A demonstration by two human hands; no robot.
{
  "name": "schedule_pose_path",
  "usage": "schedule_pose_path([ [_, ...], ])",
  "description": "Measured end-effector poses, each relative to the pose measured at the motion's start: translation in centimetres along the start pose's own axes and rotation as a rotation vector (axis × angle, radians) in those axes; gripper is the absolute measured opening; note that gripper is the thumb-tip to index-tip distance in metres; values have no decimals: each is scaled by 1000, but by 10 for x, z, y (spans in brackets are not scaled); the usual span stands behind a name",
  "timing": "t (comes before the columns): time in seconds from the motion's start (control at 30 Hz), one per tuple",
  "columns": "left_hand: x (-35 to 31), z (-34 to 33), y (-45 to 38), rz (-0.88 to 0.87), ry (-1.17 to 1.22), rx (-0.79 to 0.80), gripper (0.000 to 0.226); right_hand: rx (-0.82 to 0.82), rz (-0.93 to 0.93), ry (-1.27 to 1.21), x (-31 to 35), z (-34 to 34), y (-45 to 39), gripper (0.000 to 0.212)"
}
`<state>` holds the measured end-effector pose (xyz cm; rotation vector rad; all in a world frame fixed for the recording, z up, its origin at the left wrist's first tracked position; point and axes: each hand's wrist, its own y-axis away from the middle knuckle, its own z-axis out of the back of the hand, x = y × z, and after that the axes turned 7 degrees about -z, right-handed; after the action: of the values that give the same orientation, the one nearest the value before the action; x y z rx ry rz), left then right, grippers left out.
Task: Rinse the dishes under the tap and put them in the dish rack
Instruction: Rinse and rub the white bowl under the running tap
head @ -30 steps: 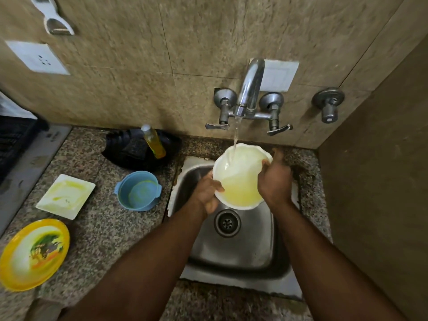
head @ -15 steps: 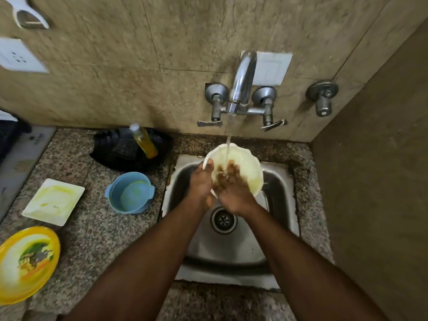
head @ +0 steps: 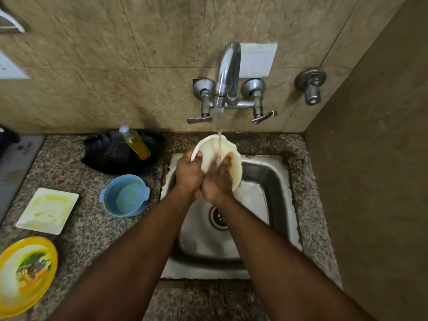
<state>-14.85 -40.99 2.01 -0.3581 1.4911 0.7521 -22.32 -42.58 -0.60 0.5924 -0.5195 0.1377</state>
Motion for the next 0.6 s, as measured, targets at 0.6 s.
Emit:
schedule_pose_path([
  [0.6,-3,7,36,-171,-139,-169,33,242,-208,-315,-12,-10,45,64],
])
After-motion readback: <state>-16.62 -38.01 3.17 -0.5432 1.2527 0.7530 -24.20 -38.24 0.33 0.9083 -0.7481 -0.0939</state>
